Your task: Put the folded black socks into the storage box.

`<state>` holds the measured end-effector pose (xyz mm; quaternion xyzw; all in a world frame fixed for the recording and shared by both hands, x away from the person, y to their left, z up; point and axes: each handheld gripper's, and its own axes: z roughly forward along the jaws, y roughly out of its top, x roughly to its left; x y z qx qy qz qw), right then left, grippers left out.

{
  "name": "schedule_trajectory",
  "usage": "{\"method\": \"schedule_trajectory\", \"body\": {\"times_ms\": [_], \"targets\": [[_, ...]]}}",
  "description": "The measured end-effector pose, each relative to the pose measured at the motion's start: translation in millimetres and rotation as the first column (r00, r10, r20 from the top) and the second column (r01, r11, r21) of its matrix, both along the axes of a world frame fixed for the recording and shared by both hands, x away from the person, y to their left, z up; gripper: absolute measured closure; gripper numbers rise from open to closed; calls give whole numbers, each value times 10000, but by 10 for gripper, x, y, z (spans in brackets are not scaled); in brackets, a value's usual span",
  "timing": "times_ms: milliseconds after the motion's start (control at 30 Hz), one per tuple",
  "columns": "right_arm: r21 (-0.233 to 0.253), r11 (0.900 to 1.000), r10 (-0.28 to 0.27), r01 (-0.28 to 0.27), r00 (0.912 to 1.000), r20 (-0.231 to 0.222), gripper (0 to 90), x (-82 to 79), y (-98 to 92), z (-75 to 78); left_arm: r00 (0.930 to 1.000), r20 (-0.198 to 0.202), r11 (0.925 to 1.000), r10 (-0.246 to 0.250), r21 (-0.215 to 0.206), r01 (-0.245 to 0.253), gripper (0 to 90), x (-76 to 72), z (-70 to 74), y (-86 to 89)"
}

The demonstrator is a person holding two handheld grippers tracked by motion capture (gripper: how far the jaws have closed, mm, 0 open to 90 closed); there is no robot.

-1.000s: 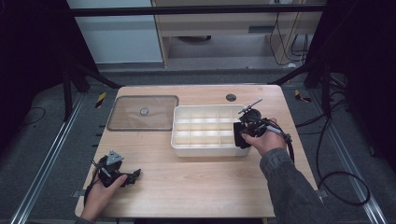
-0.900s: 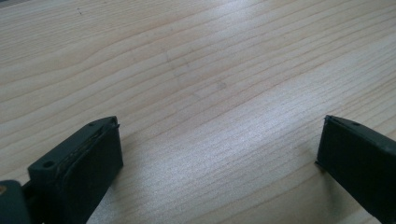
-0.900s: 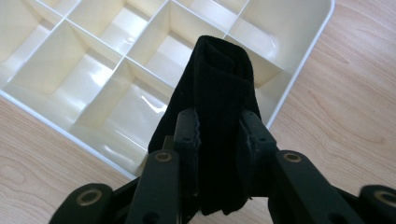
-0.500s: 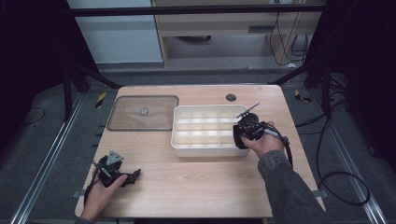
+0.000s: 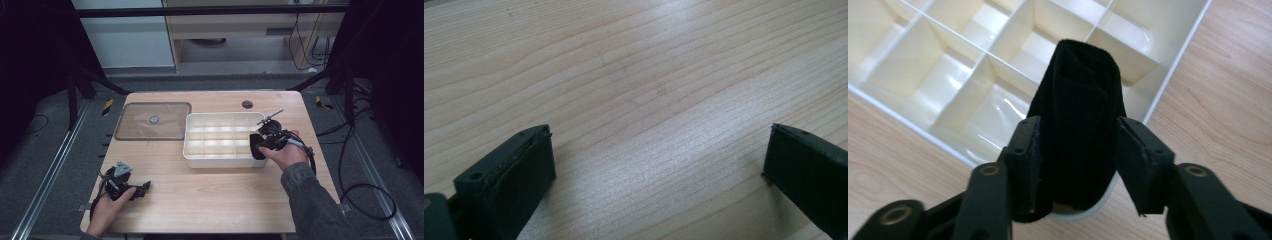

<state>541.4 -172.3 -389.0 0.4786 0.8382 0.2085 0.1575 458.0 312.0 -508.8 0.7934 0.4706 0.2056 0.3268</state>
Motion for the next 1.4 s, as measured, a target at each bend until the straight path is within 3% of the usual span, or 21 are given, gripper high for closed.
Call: {"method": "schedule_trajectory", "body": {"times_ms": [167, 333, 633, 733, 933, 1400], "targets": [[486, 9988, 60, -73, 9996, 267, 422, -73, -96, 201, 10000, 14, 10000, -15, -12, 15, 0, -3, -1, -2], [663, 9978, 45, -79, 9987, 513, 384, -128, -248, 404, 10000, 12, 10000, -19, -8, 19, 0, -3, -1, -1], [634, 9980, 11, -55, 9976, 688, 701, -165, -492, 700, 10000, 13, 10000, -16, -11, 16, 0, -3, -1, -2], [541, 9984, 126, -165, 9974, 713, 786, -155, -506, 738, 10000, 13, 10000, -16, -12, 16, 0, -4, -1, -2], [597, 9981, -146, 117, 9988, 472, 898, -94, -495, 781, 10000, -2, 10000, -12, -20, 12, 0, -4, -1, -2], [182, 9998, -82, 78, 9997, 225, 900, 75, -337, 696, 10000, -14, 10000, -17, -3, 17, 0, -5, 0, -1]]}}
